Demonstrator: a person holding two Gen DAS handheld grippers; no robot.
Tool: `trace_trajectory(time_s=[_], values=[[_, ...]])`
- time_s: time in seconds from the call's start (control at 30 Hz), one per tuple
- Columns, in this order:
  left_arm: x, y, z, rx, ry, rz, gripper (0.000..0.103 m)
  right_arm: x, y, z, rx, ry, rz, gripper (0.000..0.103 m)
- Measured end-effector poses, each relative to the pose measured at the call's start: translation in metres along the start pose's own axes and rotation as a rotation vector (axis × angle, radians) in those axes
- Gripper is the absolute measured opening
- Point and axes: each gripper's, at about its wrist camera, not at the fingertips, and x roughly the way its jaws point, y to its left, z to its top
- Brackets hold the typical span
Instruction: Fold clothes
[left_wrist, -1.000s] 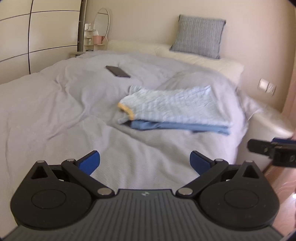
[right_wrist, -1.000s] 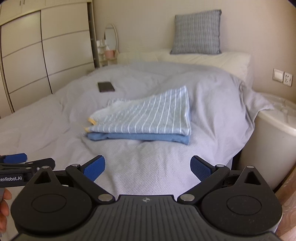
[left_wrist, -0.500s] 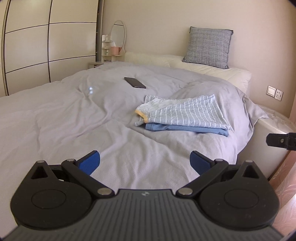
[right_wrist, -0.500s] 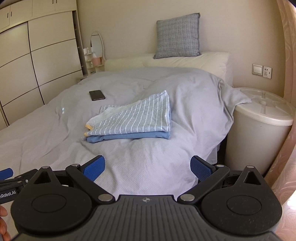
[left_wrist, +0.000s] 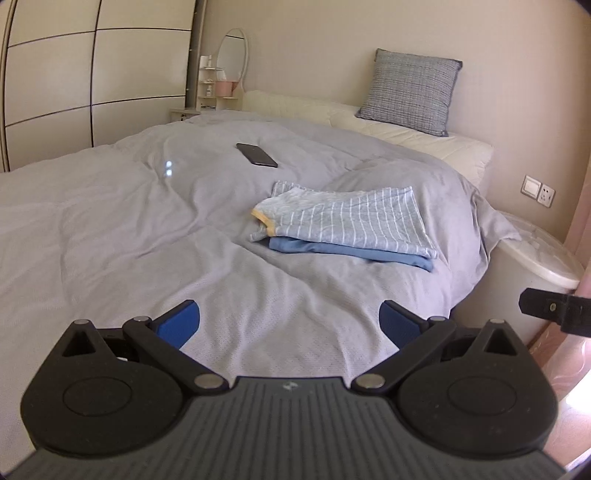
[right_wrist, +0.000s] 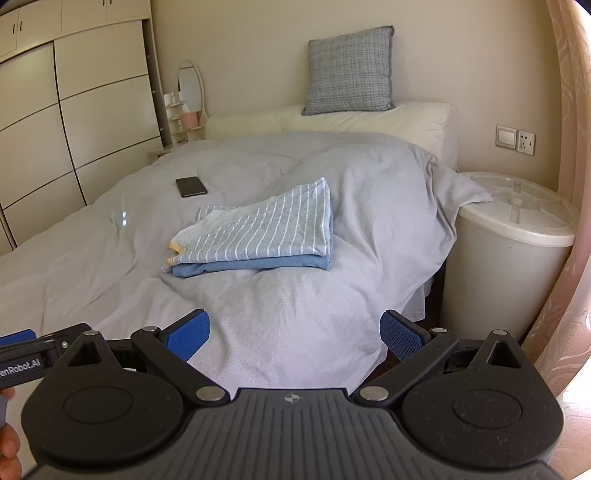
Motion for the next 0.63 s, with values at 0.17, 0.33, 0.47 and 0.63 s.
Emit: trace_trajectory(time_s=[0.17,0.33,0.47,0.63], values=[[0.000,-0.005,0.000,0.017,-0.002,0.002,0.102,-0.003,0.001,0.000,0.000,-0.004,-0.003,0.101],[0.000,-0.009,-0.001,0.034,-0.004,0.004,0.102,-0.005,0.002,0.000,-0.002,-0.008,-0.003,0.101],[0.001,-0.012,-0.001,0.047,-0.006,0.007,0.102,-0.005,0.002,-0.001,-0.001,-0.004,0.003,0.101],[0.001,-0.015,-0.003,0.059,-0.008,0.017,0.102,-0.005,0.002,-0.002,-0.002,0.000,0.009,0.101]])
